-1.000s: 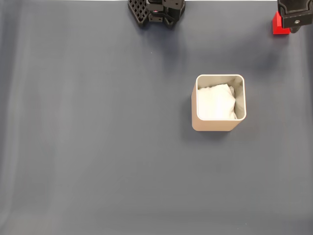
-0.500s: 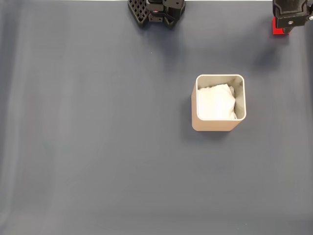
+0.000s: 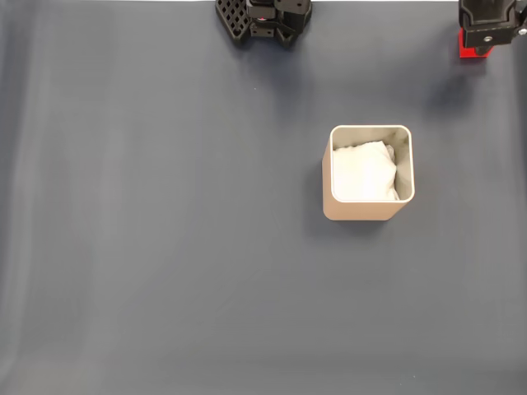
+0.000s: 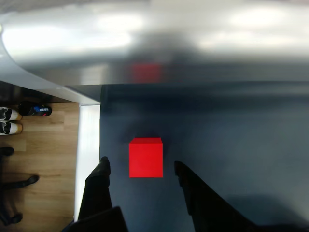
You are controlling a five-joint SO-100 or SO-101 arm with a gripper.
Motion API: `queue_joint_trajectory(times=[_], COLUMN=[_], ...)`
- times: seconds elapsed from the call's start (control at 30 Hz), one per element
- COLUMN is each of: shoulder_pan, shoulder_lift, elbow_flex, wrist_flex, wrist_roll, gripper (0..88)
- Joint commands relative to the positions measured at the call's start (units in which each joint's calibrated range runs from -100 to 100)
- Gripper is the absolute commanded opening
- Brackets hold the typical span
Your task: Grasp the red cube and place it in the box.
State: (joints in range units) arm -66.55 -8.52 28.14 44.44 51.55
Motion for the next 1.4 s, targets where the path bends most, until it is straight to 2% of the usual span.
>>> queue_joint_trajectory(times=[0.0,1.37], shoulder_pan=[0.14,-2.63], shoulder_lift=[-0.01,6.14], elbow_flex=[-0.79,-2.44], wrist_flex=[-0.9,-3.11], wrist_roll=[0.24,-1.47], gripper=[34.2,34.5])
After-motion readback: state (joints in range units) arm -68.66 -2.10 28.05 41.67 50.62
